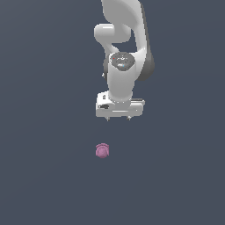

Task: Pick up the object and move it to a goal position.

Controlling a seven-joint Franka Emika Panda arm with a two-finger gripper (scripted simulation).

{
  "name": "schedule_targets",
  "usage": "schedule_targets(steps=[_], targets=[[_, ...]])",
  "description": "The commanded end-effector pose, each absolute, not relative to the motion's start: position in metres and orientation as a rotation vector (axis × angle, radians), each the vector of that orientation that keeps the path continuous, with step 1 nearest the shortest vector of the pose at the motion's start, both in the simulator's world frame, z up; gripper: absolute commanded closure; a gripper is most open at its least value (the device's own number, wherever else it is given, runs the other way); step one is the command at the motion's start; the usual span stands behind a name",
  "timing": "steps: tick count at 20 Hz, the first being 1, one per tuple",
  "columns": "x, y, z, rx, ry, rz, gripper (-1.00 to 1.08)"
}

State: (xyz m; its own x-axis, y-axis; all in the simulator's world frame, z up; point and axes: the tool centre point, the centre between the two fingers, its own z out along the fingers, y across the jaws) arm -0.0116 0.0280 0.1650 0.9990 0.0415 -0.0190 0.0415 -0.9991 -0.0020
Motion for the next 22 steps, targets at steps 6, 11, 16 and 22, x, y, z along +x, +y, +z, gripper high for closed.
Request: schedule_targets(steps=[6, 11, 16, 22], targets=[[-0.01, 0.03, 0.171, -3.154, -0.075, 0.011, -0.92], [-0.009, 0.032, 0.176, -3.165, -0.083, -0.004, -0.92], [-0.005, 0.03, 0.173, -3.163, -0.083, -0.003, -0.92], [0.011, 0.02, 0.164, -3.16, -0.085, -0.002, -0.92]])
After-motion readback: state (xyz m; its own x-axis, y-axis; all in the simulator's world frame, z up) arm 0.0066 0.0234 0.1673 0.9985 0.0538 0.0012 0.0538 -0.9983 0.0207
